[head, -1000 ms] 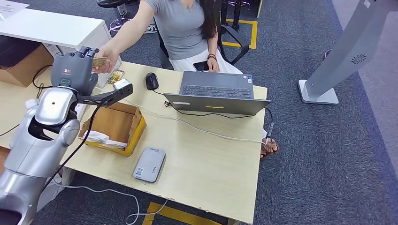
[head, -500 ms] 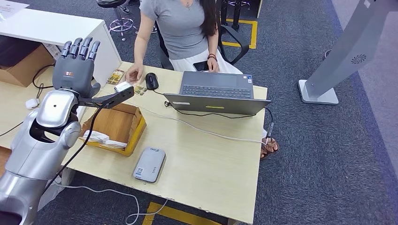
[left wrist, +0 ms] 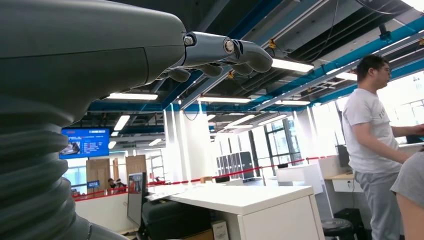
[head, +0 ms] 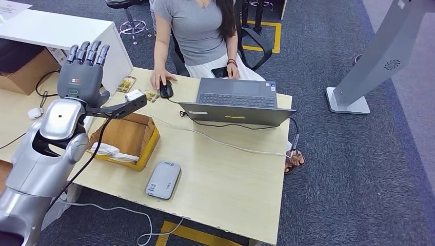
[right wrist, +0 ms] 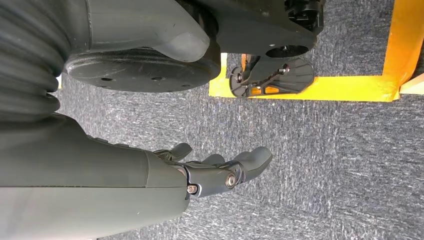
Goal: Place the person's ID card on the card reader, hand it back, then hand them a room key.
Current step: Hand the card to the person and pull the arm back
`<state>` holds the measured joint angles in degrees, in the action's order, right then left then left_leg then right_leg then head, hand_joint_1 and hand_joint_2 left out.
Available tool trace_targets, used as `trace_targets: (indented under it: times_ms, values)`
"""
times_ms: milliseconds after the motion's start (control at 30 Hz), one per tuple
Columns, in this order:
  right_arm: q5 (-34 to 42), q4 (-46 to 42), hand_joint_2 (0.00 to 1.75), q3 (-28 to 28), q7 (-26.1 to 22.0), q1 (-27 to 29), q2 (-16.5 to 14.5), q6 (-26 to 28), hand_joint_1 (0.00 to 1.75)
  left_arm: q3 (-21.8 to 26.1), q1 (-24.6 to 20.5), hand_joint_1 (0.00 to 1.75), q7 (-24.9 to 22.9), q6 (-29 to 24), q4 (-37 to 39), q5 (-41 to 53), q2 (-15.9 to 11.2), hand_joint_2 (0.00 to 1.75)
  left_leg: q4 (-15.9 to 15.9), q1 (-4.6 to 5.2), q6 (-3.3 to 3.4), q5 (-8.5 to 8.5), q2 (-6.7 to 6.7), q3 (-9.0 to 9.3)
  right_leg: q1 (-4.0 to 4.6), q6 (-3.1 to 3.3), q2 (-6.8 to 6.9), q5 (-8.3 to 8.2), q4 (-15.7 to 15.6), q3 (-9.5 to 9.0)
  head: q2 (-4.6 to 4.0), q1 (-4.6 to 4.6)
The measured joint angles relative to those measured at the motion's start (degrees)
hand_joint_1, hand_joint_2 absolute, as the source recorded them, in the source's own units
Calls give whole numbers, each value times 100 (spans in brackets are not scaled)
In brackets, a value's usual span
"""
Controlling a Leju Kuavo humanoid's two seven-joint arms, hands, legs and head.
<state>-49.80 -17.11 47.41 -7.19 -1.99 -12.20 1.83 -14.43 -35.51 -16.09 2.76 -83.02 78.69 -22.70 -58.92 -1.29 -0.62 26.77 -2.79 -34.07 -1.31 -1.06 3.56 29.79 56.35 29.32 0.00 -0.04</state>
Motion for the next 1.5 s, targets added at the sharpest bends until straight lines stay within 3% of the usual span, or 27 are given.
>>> trace_targets:
  times_ms: [467,633,767,1500]
  values:
    - [43,-4,175,1,-17,6,0,68,0,-41,488,0,206,-69,-557,-262,91,175,2,2,-1,3,-3,1,-1,0,-4,0,1,-7,0,2]
    - [136,-56,175,15,-106,82,0,172,0,148,2241,0,655,-875,-1666,-809,5,175,7,11,-6,33,-65,34,-15,0,-70,12,-3,-8,0,-12]
    - [136,-129,175,27,-130,118,-3,182,0,189,2886,0,688,-949,-2100,-810,-8,175,6,8,-6,31,-33,19,-13,0,-34,19,-5,-5,0,-5]
    - [95,-356,175,208,-115,169,-42,84,0,279,3283,0,617,-673,-2449,-765,21,175,6,8,-5,19,-28,23,-11,3,-27,12,1,-11,0,-6]
